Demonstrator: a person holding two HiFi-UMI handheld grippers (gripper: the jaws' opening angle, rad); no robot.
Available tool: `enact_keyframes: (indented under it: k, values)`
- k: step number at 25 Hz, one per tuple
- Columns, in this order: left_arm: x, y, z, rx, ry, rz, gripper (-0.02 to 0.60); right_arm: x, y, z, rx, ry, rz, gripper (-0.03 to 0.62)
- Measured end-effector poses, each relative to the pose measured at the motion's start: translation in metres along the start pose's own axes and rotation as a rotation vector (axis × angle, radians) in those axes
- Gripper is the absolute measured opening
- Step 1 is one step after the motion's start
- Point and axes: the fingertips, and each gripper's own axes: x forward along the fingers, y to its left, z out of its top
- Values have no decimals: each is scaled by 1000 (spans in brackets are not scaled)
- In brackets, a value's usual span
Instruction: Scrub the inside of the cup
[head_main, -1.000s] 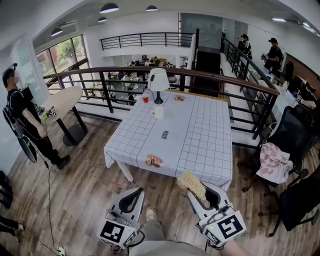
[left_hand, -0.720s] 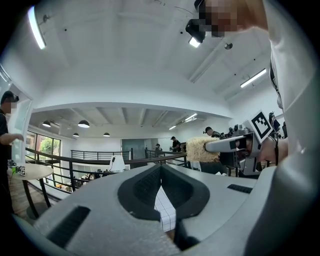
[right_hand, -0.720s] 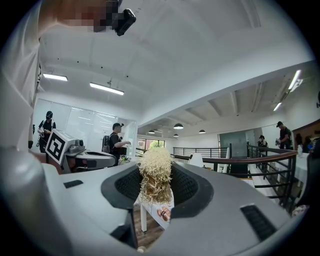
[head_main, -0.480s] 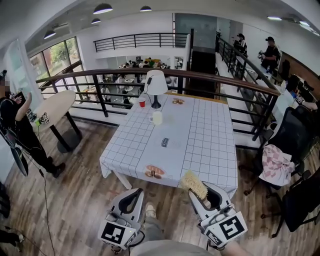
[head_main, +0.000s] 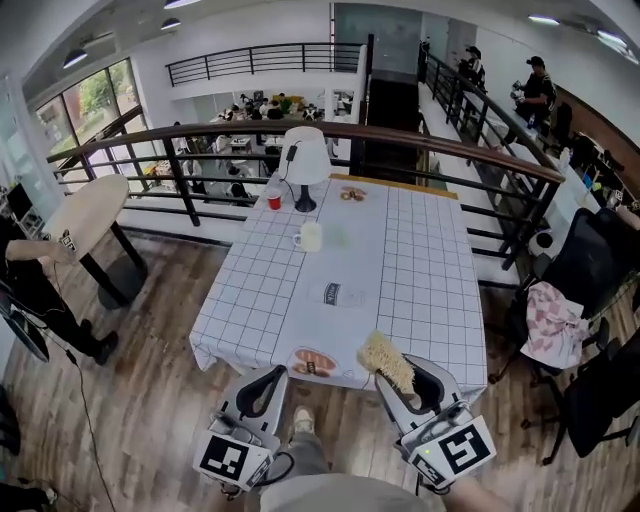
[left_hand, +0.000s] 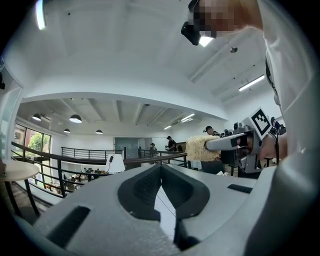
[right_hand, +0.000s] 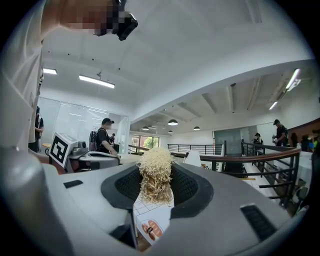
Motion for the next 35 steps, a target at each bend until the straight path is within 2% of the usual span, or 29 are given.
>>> enact_keyframes:
  k: [6, 13, 17, 21, 23, 25, 27, 31, 35]
  values:
    - [81, 70, -12, -43, 3, -40, 14, 90, -52, -4, -1, 50, -12, 138]
    - [116, 125, -23, -48, 27, -96, 14, 154, -64, -8, 18, 102, -42, 140]
    - [148, 156, -32, -76, 81, -131, 14, 201, -84, -8, 15, 101, -68, 140]
    - [174, 187, -36, -87, 76, -159, 15, 234, -105, -4, 18, 91, -104, 140]
    - [184, 197, -37, -72, 110, -150, 15, 247, -114, -4, 26, 96, -112, 140]
    - [194, 206, -36, -93, 119, -145, 14, 257, -120, -5, 25, 104, -111, 139]
    - [203, 213, -31, -122, 81, -159, 14, 265, -127, -4, 19, 110, -106, 140]
    - [215, 219, -25, -111, 46, -153, 14, 273, -140, -5, 30, 107, -88, 139]
    - [224, 220, -22, -198, 42, -161, 15, 277, -151, -14, 61, 125, -61, 140]
